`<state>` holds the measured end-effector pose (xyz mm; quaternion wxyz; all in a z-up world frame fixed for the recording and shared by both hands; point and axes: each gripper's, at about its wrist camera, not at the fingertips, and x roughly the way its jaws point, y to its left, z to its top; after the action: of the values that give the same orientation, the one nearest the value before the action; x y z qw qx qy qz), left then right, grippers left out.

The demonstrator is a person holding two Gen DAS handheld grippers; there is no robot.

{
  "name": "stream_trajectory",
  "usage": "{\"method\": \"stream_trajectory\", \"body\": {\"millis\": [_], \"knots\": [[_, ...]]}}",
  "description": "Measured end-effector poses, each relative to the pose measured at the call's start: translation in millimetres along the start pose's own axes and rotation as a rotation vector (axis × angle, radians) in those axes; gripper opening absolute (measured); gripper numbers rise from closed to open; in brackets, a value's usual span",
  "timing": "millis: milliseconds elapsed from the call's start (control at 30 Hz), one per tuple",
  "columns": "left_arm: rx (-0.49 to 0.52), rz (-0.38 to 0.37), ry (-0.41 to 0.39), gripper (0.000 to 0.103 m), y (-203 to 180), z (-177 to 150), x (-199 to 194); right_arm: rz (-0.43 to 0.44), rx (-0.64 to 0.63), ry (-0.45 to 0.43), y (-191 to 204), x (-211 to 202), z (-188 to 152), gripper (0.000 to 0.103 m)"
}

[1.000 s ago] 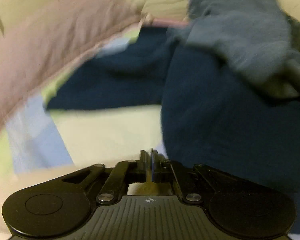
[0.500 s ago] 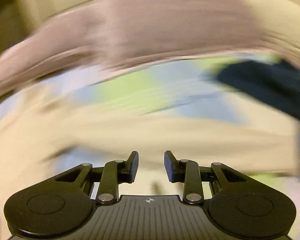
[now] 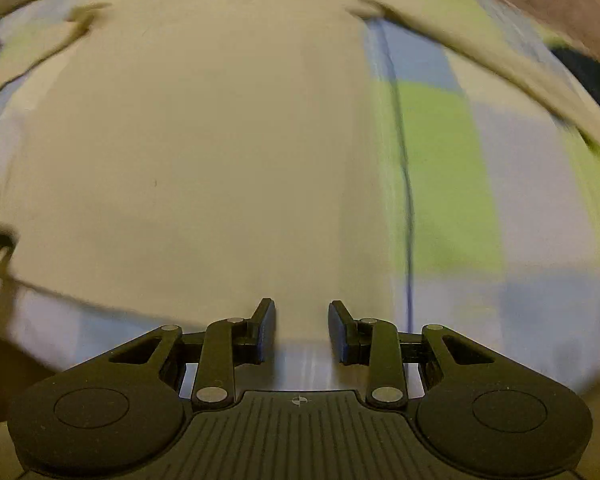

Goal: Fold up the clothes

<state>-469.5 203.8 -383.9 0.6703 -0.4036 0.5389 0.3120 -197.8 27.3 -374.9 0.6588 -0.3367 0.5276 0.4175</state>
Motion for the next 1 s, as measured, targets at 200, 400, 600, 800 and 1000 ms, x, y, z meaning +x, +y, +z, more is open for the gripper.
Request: {"method": "stream_trajectory", "body": {"millis": [200,400,600,800,1000], "knots": [[0.013,0.016,-0.155,0.032,-8.3,12.7,-105.7,0.100,0.288,-0.024,-9.8,-75.0,11.6,0.032],[0.006,0.021,-0.329,0.050,-20.3,24.8,-205.8,0.148,0.307,-0.217,8.0,-164.6,58.2,0.032],[0.010,0.048,-0.399,0.053,-54.6,20.1,-248.9,0.171,0.249,-0.313,27.4,-223.2,68.4,0.033],[0.040,0.081,-0.408,0.053,-104.5,-16.3,-261.6,0.147,0.134,-0.328,28.5,-258.6,36.4,0.033],[0.054,0.101,-0.452,0.053,-153.1,-53.0,-274.1,0.132,0.055,-0.357,14.7,-277.5,1.0,0.033]]}}
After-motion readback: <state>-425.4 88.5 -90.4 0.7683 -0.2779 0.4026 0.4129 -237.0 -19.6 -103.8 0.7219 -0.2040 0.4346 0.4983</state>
